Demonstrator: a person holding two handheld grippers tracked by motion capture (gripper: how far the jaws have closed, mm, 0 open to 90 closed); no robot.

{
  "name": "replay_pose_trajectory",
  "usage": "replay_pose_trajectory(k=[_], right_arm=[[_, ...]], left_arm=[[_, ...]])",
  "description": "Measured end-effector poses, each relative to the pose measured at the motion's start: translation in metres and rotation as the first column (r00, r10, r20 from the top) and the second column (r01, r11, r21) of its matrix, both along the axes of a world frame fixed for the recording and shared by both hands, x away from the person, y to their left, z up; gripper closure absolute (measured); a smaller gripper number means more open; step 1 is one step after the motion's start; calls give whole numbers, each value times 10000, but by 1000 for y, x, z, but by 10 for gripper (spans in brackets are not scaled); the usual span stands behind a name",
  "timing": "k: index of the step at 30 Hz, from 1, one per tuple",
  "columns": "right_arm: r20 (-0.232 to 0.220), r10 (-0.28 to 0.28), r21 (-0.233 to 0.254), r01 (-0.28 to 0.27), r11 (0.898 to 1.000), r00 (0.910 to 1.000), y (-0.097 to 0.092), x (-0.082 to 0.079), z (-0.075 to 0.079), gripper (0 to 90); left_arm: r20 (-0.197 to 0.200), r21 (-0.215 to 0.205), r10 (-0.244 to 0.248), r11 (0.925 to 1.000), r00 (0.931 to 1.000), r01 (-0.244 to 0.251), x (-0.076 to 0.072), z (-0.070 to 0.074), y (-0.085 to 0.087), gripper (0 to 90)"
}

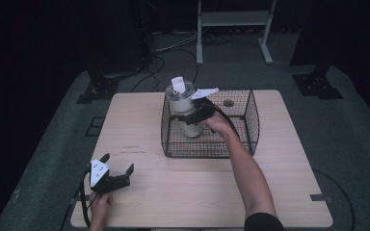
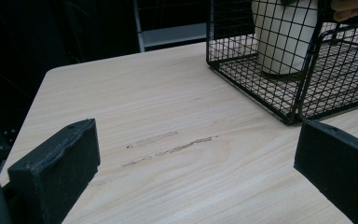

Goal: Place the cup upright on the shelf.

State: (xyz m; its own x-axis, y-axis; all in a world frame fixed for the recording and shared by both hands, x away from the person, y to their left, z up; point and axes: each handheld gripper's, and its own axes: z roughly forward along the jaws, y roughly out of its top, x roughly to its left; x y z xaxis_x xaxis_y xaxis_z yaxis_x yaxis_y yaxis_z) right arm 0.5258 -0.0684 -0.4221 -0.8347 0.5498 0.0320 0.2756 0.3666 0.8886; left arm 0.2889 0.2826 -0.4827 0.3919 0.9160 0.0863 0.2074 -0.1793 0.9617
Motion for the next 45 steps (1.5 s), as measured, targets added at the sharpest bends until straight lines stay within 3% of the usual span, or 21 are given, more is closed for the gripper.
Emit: replay_pose_trajectory(k=[10,22,33,45], right_arm=[[102,266,-202,-264,9994,9996,-1,-4,-1,92],[164,466,-58,-465,9989,9988,-10,-7,-4,91],[-73,451,165,-450,9989,9990,-17,-6,-6,92],[-83,463,-113,-464,9989,9989,-24,-6,-3,91]], left_arm=[[0,-20,51,10000,10000,-51,0,0,0,0],[0,-41,21,10000,10000,-21,-1,0,1,0],[-10,-67,37,10000,10000,-37,-2,0,1,0],[1,-46,13,10000,10000,-13,-2,0,1,0]])
